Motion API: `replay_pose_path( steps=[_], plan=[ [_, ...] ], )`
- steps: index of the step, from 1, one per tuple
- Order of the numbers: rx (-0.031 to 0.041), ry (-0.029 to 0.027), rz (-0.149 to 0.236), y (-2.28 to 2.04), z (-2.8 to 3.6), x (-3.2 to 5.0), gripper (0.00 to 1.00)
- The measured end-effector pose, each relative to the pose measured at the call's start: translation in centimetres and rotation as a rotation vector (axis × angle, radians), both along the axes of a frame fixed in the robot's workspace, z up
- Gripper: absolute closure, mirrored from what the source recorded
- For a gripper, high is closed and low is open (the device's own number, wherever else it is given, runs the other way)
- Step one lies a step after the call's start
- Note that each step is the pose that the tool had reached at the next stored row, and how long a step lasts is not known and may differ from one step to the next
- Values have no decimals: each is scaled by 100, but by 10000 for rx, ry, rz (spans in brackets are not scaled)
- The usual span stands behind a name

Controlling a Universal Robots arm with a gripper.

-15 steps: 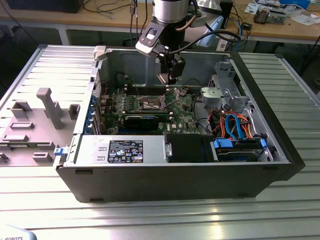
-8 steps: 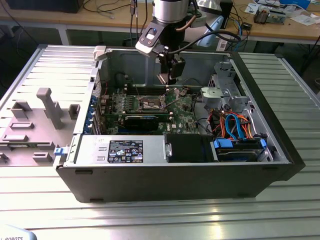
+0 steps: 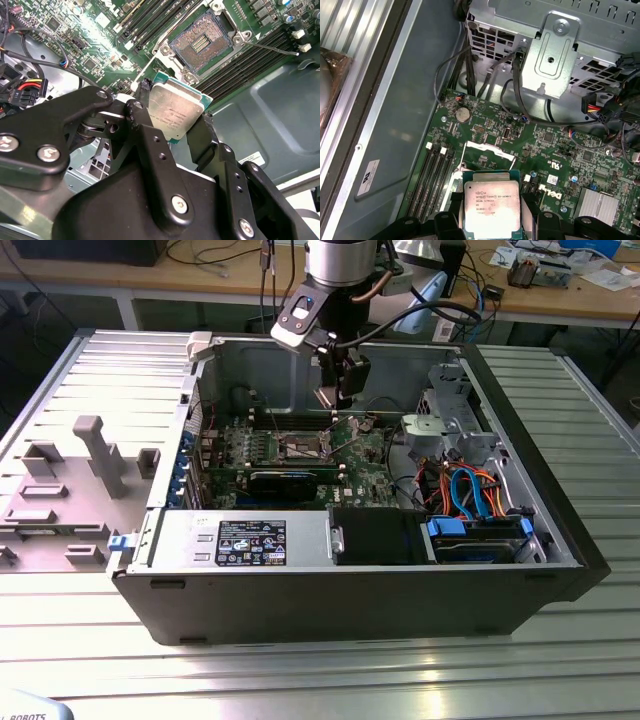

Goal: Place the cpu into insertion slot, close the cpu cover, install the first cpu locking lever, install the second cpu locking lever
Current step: 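Place the cpu into insertion slot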

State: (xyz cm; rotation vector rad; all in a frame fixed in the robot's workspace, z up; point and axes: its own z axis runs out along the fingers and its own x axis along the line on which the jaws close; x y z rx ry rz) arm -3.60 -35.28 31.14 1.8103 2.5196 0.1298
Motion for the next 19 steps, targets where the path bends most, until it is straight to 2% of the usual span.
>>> replay_pose_path(
  steps=[19],
  plan=[
    [0, 0, -97, 0, -5, 0, 46]
  ],
)
